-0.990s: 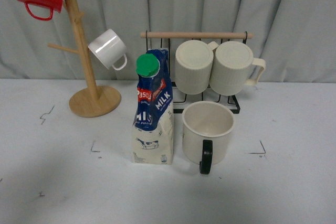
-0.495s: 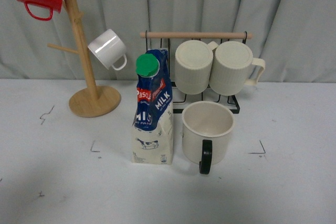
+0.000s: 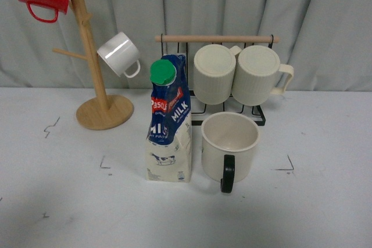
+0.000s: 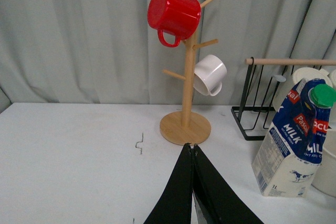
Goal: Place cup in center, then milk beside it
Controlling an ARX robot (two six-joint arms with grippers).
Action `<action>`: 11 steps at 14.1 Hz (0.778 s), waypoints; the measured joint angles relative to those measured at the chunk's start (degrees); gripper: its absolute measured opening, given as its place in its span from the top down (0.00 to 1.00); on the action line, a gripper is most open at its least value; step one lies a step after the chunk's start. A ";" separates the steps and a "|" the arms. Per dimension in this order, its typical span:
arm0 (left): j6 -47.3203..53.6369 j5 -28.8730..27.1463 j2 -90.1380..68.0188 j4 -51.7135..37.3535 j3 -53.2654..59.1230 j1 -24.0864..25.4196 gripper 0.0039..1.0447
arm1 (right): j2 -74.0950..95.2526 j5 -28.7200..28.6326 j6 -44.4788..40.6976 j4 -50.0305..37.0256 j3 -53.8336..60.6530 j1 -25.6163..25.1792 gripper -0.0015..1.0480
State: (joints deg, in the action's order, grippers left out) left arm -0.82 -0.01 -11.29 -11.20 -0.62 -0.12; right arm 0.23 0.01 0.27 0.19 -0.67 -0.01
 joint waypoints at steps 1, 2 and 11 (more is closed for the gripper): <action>0.00 0.00 1.25 1.03 0.00 0.00 0.99 | 0.00 -0.02 0.00 0.00 0.00 0.00 0.06; 0.00 -0.02 5.14 7.17 -0.13 0.00 0.99 | 0.00 -0.02 0.00 0.00 0.00 0.00 0.06; 0.00 0.00 10.99 11.39 -0.02 0.00 0.27 | 0.00 0.00 0.00 0.00 0.00 0.00 0.06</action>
State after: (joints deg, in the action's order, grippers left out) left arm -0.82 -0.01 -0.30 0.19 -0.64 -0.12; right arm 0.23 0.01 0.27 0.19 -0.67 -0.01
